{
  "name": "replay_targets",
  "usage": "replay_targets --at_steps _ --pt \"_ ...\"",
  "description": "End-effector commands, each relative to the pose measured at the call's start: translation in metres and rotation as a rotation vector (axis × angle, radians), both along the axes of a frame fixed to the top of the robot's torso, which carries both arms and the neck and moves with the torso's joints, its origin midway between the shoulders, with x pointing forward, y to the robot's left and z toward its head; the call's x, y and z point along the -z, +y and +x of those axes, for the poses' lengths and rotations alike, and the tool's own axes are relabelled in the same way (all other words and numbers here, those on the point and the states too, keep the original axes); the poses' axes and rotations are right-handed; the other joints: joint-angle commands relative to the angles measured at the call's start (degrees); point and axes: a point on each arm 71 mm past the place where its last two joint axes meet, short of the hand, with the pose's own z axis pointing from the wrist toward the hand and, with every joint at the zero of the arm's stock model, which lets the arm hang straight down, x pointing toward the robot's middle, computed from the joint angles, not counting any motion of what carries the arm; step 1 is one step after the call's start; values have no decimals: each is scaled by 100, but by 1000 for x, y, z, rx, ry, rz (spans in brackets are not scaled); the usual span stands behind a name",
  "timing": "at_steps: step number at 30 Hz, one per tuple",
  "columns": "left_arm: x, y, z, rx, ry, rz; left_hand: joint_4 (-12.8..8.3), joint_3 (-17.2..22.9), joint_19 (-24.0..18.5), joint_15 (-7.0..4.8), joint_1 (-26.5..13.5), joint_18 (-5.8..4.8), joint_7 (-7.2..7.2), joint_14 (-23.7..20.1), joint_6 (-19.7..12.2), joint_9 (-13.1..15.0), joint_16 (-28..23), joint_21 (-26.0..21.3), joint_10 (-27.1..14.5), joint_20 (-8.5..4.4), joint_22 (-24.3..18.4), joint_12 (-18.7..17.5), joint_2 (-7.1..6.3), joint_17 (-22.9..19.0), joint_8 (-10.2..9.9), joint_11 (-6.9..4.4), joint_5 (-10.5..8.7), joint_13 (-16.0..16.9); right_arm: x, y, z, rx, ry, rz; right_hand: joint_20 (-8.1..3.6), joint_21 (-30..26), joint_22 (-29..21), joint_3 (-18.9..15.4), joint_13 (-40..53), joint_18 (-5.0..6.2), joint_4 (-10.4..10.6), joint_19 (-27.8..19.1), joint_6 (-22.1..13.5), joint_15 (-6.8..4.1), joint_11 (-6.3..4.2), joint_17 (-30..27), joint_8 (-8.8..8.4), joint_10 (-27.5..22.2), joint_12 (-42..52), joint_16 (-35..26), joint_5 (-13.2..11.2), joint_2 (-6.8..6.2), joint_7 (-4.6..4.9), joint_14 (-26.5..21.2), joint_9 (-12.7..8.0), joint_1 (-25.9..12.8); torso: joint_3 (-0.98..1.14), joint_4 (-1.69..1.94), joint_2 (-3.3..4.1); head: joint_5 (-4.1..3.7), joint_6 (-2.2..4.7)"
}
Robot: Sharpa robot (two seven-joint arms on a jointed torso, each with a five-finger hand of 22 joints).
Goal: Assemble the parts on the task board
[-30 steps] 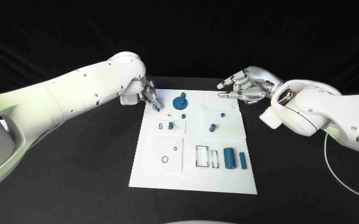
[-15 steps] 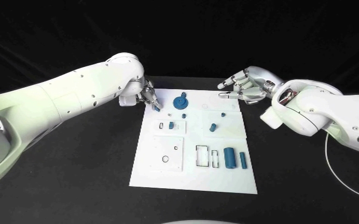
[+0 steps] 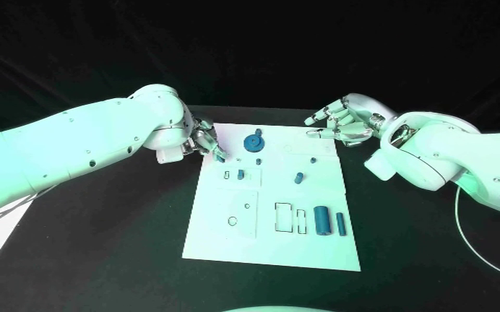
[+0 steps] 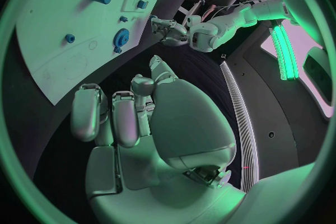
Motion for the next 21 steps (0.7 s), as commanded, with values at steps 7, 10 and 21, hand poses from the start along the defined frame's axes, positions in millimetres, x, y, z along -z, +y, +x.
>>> replay_targets --at_steps 7,10,21 --pt "16 -7 -16 65 -74 -46 -827 906 392 -22 -87 -36 -47 614 33 -8 17 14 83 -47 987 66 -48 1508 52 -17 76 38 2 1 0 -16 13 -3 -11 -26 -12 12 1 84 19 -32 28 -32 -8 -8 -18 -33 3 -24 23 19 -1 228 0 -52 -2 -2 4 8 -14" --pt "20 -9 -18 82 -66 -46 -830 911 391 -22 -89 -35 -48 614 36 -9 17 10 89 -48 984 72 -53 1508 53 -18 78 44 3 2 0 -17 15 -3 -11 -26 -12 12 1 84 19 -32 28 -32 -8 -8 -18 -33 3 -24 23 19 -1 228 0 -52 -1 -16 5 16 -22" --pt "26 -13 -21 103 -54 -39 -844 926 395 -23 -95 -37 -50 614 42 -13 17 19 104 -50 993 87 -73 1508 55 -20 81 63 4 2 -1 -20 19 -3 -11 -26 -12 12 1 84 19 -32 28 -32 -8 -8 -18 -33 3 -24 23 19 -1 228 0 -52 4 -2 5 12 -42"
